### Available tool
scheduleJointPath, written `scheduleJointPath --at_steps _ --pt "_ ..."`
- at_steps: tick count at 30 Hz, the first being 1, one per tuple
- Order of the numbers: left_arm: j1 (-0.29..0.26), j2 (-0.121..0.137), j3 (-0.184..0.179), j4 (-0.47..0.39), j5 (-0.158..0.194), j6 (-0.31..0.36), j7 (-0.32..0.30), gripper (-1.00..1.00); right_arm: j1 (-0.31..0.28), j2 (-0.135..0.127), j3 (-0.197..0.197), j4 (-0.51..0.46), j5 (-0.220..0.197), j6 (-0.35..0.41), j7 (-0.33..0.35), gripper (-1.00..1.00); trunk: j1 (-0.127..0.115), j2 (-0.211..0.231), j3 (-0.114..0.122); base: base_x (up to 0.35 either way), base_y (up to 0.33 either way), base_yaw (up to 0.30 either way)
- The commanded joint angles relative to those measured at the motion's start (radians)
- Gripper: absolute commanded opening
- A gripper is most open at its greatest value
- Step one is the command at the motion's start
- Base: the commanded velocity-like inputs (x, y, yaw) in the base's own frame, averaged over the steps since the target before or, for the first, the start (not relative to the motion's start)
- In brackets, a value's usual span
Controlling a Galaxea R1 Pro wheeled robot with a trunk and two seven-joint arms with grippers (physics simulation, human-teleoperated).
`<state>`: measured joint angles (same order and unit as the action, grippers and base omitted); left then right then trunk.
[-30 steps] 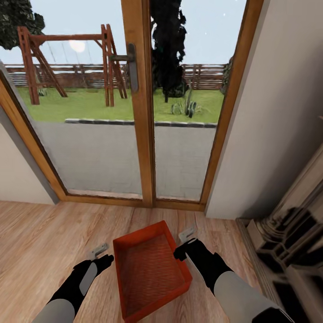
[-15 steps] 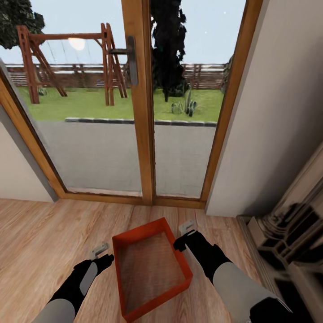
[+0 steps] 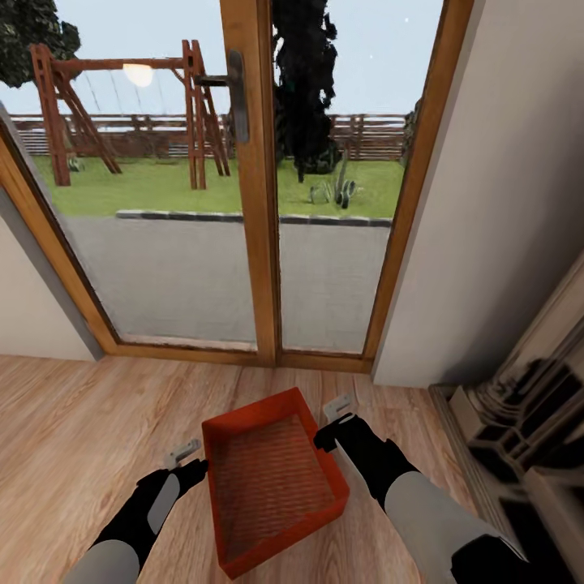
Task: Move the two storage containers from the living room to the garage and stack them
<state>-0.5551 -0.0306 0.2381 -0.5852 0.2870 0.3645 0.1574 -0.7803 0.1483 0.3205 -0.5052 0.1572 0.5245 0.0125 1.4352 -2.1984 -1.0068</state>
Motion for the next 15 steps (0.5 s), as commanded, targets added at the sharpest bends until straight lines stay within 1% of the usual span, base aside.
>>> scheduleJointPath --at_steps 1,15 --pt "0.000 -0.001 0.003 -0.002 0.011 0.005 0.005 1.00 0.000 0.000 0.003 -0.002 0.008 0.005 0.001 1.00 0.004 -0.008 -0.004 0.000 0.000 0.000" --pt "0.000 0.000 0.003 -0.001 0.011 0.005 0.005 1.00 0.000 0.003 0.003 -0.005 0.008 -0.005 0.001 1.00 0.057 -0.106 -0.048 0.000 0.000 0.000"
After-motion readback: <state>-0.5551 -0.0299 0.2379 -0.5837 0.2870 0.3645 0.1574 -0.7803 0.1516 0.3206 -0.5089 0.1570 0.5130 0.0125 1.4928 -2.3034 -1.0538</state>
